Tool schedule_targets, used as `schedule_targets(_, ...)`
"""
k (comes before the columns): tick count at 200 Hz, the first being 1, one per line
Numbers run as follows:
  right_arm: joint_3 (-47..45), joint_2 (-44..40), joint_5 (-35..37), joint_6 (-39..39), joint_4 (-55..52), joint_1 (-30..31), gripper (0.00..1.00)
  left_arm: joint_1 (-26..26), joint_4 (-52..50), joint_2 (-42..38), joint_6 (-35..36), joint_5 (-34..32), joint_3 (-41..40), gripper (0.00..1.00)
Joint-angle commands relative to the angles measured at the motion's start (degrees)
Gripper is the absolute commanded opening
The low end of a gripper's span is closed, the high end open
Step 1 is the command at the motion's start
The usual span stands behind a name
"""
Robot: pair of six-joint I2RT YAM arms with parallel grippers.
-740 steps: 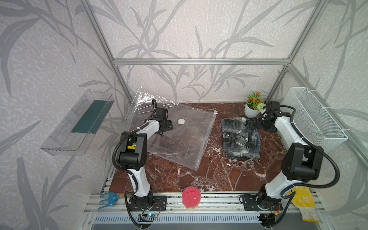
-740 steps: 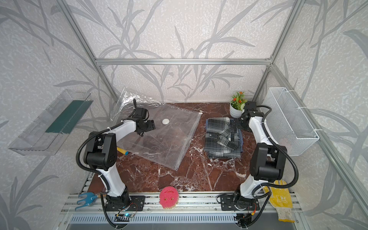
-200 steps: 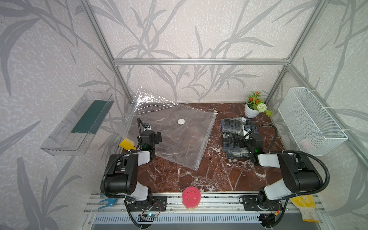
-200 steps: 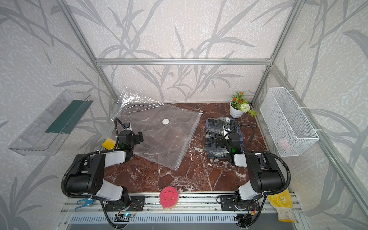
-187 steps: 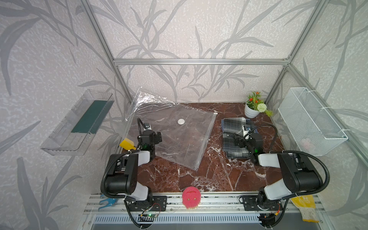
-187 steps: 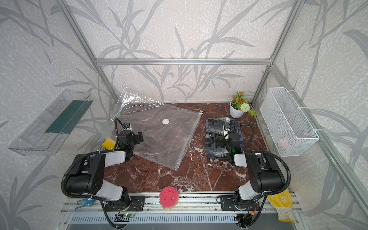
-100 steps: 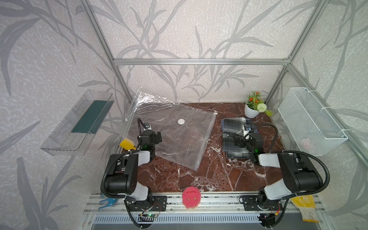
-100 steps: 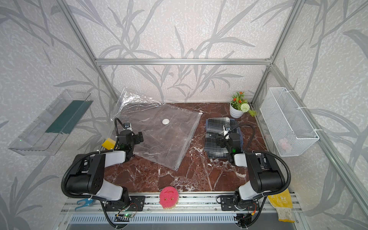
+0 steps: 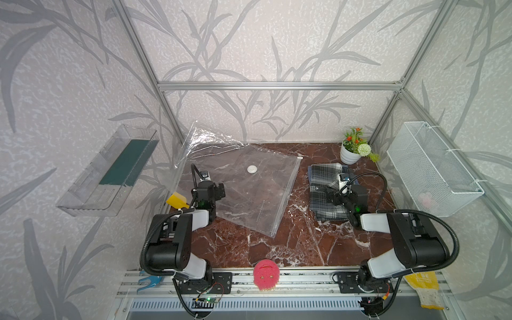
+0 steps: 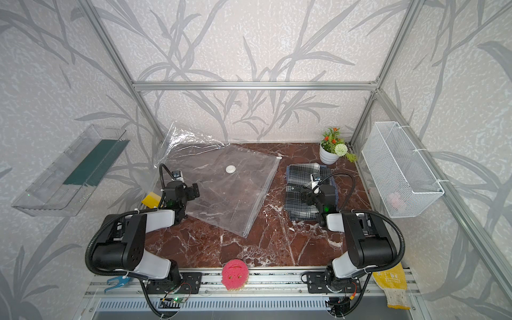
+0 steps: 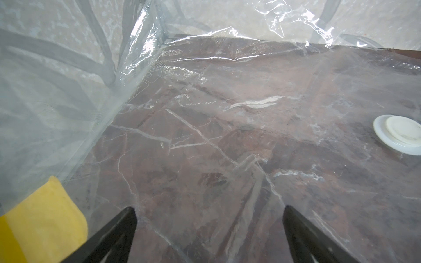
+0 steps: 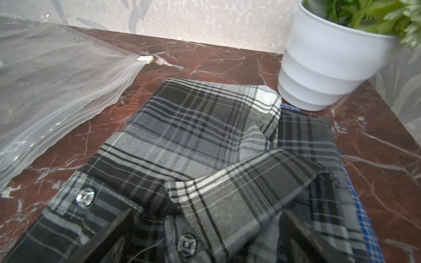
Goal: Take the shirt out of the vacuum bag
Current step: Reset both arms
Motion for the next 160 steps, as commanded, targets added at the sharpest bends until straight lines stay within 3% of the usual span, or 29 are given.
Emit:
schedule_targets(1,-0.1,-1.2,-4.4,-2.1,1.5,0.2,0.99,-0.2,0.5,-0.7,0.4,0.0,0.9,0.99)
schedule_targets(15,0.3,-1.2,4.5,2.0,0.6,0.1,0.99,-0.2,0.4,-0.7,0.5,-0.1,1.0,0.99)
schedule_targets(26,1.2,-0.6,-1.5,-0.9,-0.2,0.2,0.99,-0.1,0.5,-0.7,0.5,0.0,1.0,0.99)
schedule_targets(150,1.3,-0.8,0.8,-0.8,-0.7,0.9,0.99,-0.1,0.4,-0.7,0.5,0.0,1.0,0.99)
schedule_targets(160,0.0,-1.3,-1.8,-2.9,1.2,1.8,0.99,-0.1,0.5,-0.7,0.5,0.0,1.0,0.99)
